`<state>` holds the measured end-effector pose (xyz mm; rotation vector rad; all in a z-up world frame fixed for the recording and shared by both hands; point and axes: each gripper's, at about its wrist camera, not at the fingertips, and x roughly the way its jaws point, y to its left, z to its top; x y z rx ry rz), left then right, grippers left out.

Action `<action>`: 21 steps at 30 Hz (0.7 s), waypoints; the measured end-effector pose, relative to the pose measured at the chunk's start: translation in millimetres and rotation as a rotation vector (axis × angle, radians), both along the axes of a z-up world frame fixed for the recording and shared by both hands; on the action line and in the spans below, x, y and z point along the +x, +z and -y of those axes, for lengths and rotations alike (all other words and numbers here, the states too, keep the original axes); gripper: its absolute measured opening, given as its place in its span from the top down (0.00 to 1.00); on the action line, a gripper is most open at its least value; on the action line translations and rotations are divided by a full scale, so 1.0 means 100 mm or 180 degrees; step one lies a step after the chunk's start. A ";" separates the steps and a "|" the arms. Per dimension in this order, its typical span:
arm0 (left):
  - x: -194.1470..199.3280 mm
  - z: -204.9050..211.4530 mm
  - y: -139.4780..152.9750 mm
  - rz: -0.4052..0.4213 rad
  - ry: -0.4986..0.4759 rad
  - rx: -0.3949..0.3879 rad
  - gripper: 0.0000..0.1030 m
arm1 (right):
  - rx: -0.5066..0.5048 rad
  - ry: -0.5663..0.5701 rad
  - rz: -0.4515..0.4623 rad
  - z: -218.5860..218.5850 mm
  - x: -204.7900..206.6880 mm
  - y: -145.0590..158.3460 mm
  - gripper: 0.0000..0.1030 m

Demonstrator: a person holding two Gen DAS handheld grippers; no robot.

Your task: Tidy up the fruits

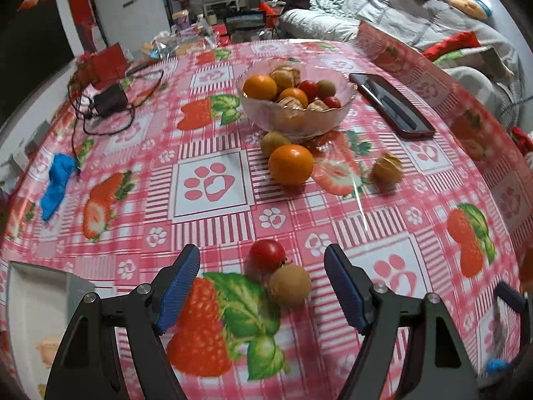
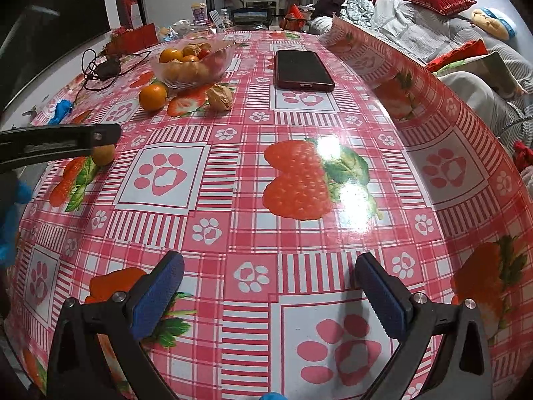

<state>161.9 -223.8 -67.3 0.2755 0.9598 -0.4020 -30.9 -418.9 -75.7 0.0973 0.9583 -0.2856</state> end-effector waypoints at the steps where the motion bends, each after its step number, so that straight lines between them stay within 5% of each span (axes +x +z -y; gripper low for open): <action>1: 0.04 0.01 -0.02 -0.0002 0.0037 -0.0018 0.27 | 0.0000 0.0001 0.0005 0.00 -0.01 0.00 0.00; 6: 0.10 0.05 -0.13 -0.0135 0.0015 -0.0101 0.69 | 0.0000 0.0002 0.0020 0.00 0.00 -0.01 0.00; 8: 0.04 0.08 -0.11 -0.0118 -0.0103 -0.0071 0.78 | 0.0000 0.0002 0.0025 0.00 -0.01 0.00 0.00; 21: -0.78 -0.18 -0.08 -0.0261 -0.0317 -0.0251 0.77 | 0.0000 -0.0001 0.0031 0.00 -0.01 0.00 0.00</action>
